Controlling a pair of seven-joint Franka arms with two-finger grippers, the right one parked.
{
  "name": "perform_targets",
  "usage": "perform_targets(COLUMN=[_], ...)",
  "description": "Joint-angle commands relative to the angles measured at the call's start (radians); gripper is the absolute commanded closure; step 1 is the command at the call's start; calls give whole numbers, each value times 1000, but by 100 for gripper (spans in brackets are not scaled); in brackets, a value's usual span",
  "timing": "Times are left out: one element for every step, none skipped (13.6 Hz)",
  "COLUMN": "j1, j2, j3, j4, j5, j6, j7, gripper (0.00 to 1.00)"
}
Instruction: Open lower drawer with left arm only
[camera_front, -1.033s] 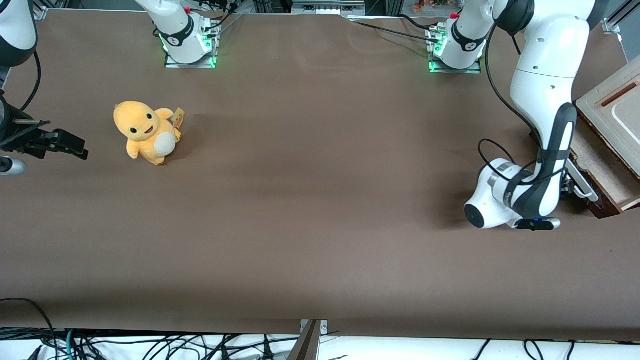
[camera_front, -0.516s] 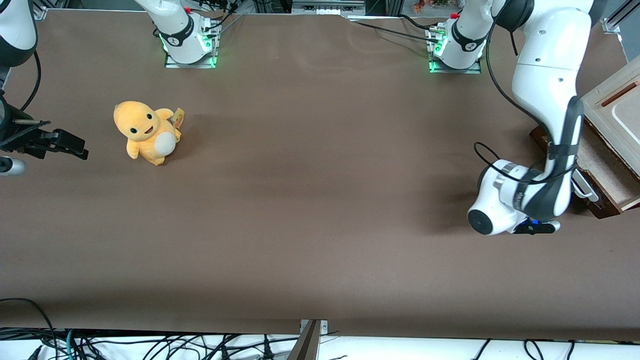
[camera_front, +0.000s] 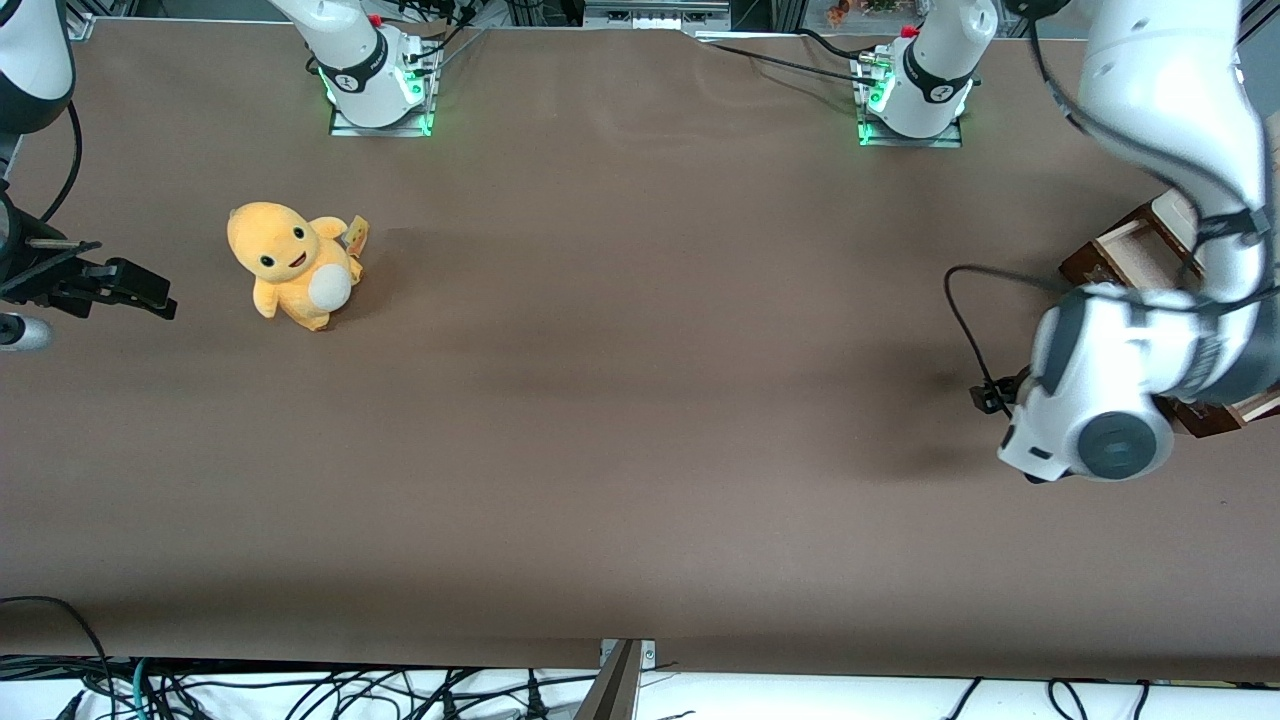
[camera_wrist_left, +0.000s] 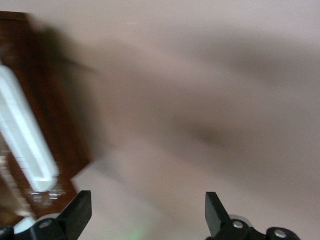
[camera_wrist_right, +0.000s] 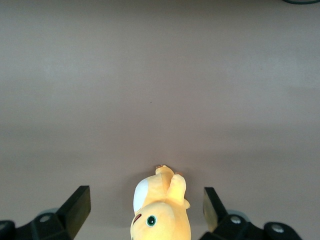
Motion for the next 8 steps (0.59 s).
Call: perform_targets(j1=[91,103,108,112,115,115,114,105], j2=[-85,-102,-125,-163,-197,-238,-289,-371], j3=[-1,-1,0,2,3,6,8,11], j4=[-5,-5,-5,-25,-44,-65,-120,-218], j5=[-184,-210,-214,-217,-224,-223,-221,-221], j6=[59,59,56,71,84,90,132,200], j7=[177,253,318,363,406,436,454,446], gripper=[0,0,0,0,0,0,0,0])
